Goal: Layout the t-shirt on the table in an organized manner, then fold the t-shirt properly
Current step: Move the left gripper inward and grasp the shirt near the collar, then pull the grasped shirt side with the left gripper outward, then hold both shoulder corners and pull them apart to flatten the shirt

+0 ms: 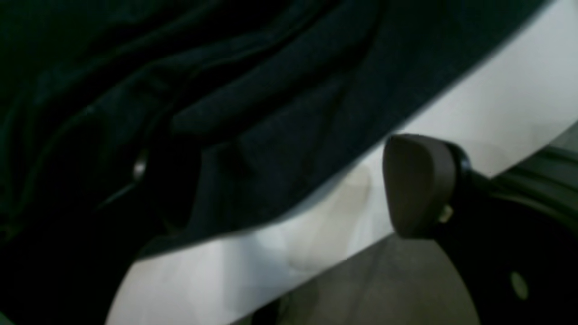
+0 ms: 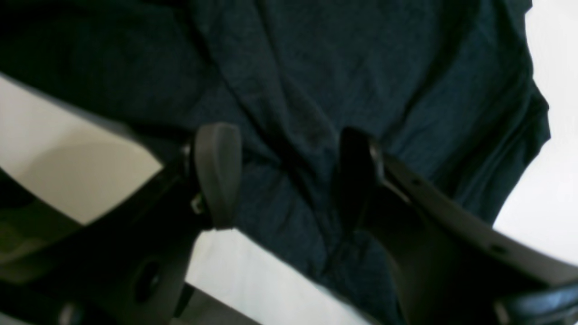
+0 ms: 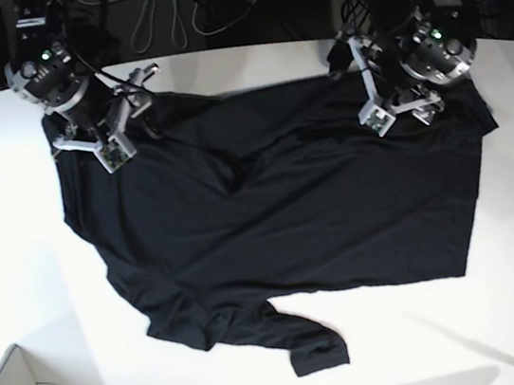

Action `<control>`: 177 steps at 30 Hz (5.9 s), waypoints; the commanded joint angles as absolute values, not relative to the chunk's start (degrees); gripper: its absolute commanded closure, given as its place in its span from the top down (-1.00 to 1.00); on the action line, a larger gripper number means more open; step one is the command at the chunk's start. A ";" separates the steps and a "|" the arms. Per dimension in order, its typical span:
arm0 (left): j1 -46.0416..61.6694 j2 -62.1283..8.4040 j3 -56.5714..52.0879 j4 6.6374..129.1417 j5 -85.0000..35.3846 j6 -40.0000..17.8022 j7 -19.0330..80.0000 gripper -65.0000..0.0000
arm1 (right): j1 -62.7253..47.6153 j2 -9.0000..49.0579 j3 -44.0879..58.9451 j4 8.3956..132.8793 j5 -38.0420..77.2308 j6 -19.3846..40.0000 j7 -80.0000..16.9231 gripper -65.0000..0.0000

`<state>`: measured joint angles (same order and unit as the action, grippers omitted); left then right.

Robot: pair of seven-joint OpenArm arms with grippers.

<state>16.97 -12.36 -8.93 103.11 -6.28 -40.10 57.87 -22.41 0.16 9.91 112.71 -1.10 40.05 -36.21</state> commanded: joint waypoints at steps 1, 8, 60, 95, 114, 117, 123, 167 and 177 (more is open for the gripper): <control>16.57 -12.97 -8.31 103.60 -6.73 -40.00 57.45 0.91 | -22.29 0.31 9.98 113.54 -0.04 40.00 -34.95 0.08; 15.78 -15.52 -3.30 100.35 -6.73 -40.00 57.45 0.91 | -22.20 0.40 9.98 113.54 -0.04 40.00 -34.95 0.08; 1.01 -17.27 -1.54 102.55 -7.34 -40.00 64.75 -0.65 | -18.95 1.01 15.52 109.41 -0.04 40.00 -34.95 0.09; 9.01 -8.92 -40.57 87.34 -7.43 -40.00 55.52 0.38 | -22.73 2.07 25.80 104.57 -0.04 40.00 -34.86 0.09; -3.74 -10.07 -39.34 97.45 -6.73 -40.00 56.13 -1.00 | -22.64 1.80 25.36 104.75 0.04 40.00 -34.86 0.09; -5.14 -10.95 -35.56 96.40 -5.85 -40.00 56.13 -1.00 | -22.64 1.80 25.36 104.75 0.04 40.00 -34.86 0.08; -5.32 -11.21 -28.70 91.56 -0.75 -40.00 55.43 -1.00 | -22.64 1.89 25.36 104.75 0.04 40.00 -34.86 0.08; -4.97 -11.82 -41.63 77.67 -9.36 -40.00 50.59 0.64 | -22.46 2.07 25.80 107.30 0.04 40.00 -34.95 0.09; -5.32 -10.86 -41.63 70.99 -9.45 -40.00 49.98 0.62 | -25.27 1.63 25.36 108.26 0.04 40.00 -35.30 0.09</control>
